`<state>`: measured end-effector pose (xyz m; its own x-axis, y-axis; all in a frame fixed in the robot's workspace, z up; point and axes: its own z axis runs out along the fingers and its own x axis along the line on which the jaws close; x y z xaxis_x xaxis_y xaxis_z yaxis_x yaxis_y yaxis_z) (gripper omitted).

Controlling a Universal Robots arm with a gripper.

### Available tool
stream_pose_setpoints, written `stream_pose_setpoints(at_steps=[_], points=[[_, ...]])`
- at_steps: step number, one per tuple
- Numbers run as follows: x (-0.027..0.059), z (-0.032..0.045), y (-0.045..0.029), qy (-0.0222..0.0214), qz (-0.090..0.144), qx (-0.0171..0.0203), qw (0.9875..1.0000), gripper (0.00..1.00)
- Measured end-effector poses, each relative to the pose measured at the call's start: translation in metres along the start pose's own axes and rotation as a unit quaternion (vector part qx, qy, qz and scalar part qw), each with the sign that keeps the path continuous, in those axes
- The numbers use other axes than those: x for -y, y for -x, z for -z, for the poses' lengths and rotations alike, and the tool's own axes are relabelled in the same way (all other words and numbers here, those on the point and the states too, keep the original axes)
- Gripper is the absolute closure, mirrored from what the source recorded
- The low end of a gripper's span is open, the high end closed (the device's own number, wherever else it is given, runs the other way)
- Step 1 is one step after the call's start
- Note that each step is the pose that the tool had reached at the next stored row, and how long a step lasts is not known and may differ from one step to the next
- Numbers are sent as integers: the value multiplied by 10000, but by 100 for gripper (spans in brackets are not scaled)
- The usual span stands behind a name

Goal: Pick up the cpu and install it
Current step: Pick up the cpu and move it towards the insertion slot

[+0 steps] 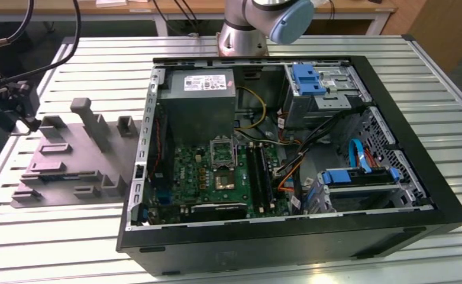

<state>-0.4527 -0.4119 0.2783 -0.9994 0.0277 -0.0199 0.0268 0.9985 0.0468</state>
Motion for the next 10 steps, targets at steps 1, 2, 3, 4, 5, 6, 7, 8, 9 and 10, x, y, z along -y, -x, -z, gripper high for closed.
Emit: stream_pose_setpoints(at_steps=[1, 2, 3, 4, 5, 6, 7, 8, 9, 10], points=[[0, 4, 0, 0, 0, 1, 10000, 53], [0, 9, 0, 0, 0, 0, 10000, 53], [-1, 13, 0, 0, 0, 1, 10000, 53], [-1, 16, 0, 0, 0, 1, 10000, 53], [-1, 20, 1, 0, 0, 1, 10000, 53], [-1, 24, 1, 0, 0, 1, 10000, 53], [-1, 27, 1, 0, 0, 1, 10000, 53], [-1, 31, 1, 0, 0, 1, 10000, 53], [-2, 36, 1, 0, 0, 0, 10000, 53], [-2, 39, 1, 0, 0, 1, 10000, 53]])
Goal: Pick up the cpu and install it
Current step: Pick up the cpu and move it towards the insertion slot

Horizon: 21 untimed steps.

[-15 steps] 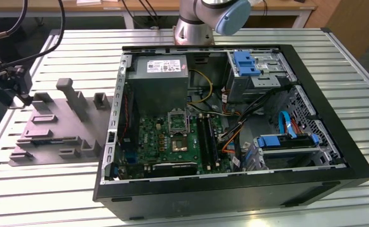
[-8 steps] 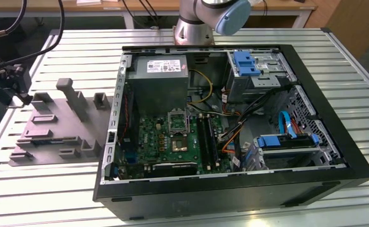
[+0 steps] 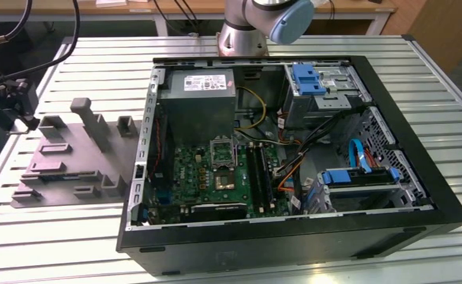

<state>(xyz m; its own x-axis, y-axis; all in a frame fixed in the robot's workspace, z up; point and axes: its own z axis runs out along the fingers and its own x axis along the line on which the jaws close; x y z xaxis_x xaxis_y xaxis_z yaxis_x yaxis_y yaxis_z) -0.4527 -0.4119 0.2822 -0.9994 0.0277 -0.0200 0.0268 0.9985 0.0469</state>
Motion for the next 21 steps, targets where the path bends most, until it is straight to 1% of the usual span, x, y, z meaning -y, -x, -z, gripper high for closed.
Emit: stream_pose_setpoints(at_steps=[21], points=[[-4, 82, 2, 0, 0, -1, 10000, 53]])
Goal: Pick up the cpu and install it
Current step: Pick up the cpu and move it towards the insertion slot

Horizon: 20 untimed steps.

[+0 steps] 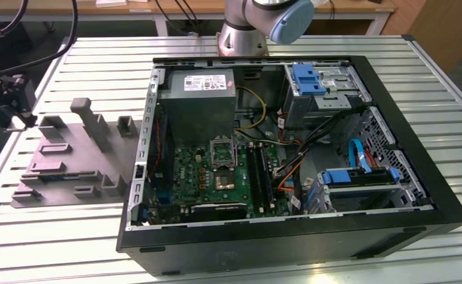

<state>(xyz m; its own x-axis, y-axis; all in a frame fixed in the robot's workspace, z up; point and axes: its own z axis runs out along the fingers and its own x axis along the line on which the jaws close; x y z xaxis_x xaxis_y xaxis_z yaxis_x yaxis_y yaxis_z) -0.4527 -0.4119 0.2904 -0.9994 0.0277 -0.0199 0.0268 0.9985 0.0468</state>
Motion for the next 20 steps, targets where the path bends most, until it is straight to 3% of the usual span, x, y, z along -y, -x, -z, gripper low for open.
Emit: stream_pose_setpoints(at_steps=[20], points=[[-5, 102, 2, 0, 0, 0, 10000, 53]])
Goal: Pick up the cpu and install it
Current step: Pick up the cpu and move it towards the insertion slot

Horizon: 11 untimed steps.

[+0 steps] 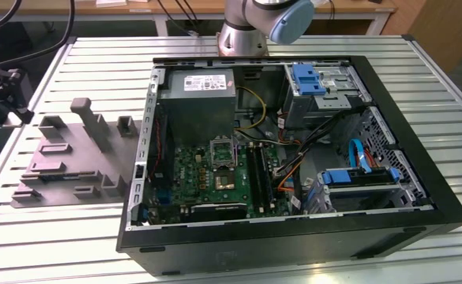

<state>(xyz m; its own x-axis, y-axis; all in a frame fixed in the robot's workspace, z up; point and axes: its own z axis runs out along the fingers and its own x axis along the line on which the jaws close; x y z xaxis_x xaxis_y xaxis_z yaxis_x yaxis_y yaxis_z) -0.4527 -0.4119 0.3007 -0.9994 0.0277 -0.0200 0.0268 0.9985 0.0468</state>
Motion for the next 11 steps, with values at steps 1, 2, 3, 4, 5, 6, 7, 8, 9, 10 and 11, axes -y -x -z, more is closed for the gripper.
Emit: stream_pose_setpoints(at_steps=[1, 2, 3, 4, 5, 6, 7, 8, 9, 10, 11], points=[[0, 5, 0, 0, 0, 0, 10000, 53], [-1, 9, 0, 0, 0, 0, 10000, 53], [-1, 13, 0, 0, 0, 1, 10000, 53], [-1, 19, 0, 0, 0, 0, 10000, 53], [-1, 24, 1, 0, 0, 0, 10000, 53], [-2, 28, 1, 0, 0, 0, 10000, 53], [-2, 33, 1, 0, 0, 0, 10000, 53], [-2, 39, 1, 0, 0, 0, 10000, 53], [-2, 44, 1, 0, 0, 0, 10000, 53], [-3, 49, 1, 0, 0, 0, 10000, 53], [-3, 54, 1, 0, 0, 0, 10000, 53]])
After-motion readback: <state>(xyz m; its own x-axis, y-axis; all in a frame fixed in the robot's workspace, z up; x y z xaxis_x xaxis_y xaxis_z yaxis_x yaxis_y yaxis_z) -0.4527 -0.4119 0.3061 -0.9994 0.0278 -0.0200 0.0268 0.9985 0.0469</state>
